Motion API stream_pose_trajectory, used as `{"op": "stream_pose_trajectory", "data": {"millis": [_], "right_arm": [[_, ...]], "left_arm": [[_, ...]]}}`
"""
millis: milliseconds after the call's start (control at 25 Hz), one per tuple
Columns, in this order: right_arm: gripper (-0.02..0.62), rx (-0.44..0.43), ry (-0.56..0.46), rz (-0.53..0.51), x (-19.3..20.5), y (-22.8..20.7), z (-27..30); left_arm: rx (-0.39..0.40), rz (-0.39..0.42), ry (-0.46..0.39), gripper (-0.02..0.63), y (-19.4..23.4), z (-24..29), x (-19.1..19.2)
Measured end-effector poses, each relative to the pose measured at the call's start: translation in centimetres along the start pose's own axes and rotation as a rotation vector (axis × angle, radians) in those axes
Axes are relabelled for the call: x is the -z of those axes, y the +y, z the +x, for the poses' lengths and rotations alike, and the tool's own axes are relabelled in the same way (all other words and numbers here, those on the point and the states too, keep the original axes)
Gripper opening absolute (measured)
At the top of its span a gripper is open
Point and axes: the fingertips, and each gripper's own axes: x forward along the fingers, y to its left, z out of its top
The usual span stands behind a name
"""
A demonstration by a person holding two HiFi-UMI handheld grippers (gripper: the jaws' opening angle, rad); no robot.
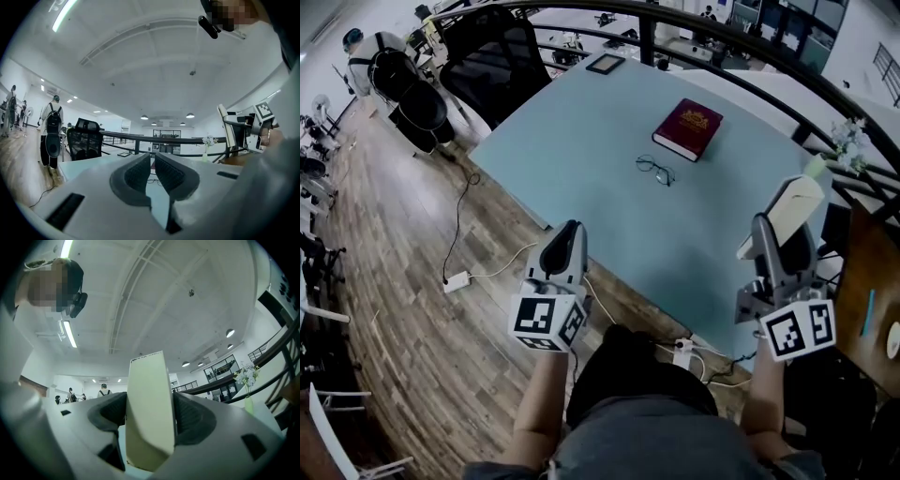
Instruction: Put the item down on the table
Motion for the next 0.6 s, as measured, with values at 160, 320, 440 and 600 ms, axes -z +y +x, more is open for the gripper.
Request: {"op": "stream_pose_trajectory", "data": {"millis": [160, 320, 440, 600], "right_arm": [[0.318, 0.036, 0.007, 0.006, 0.5, -0.8, 0.1], [0.318, 0.073, 0.012, 0.002, 0.8, -1.3, 0.8], [0.318, 0.099, 0.033, 0.001, 1.8, -1.4, 1.8], [0.318, 0.129, 0.093, 0.028, 4.6, -2.0, 3.4]], "left_arm": [[0.028, -0.004, 0.003, 0.032, 0.1, 1.7, 0.1], [0.069, -0.012, 0.009, 0.032, 0.4, 3.8, 0.1], [0.107, -0.015, 0.018, 0.032, 0.7, 5.3, 0.2], [0.146, -0.025, 0.035, 0.032, 1.2, 7.0, 0.7]]}}
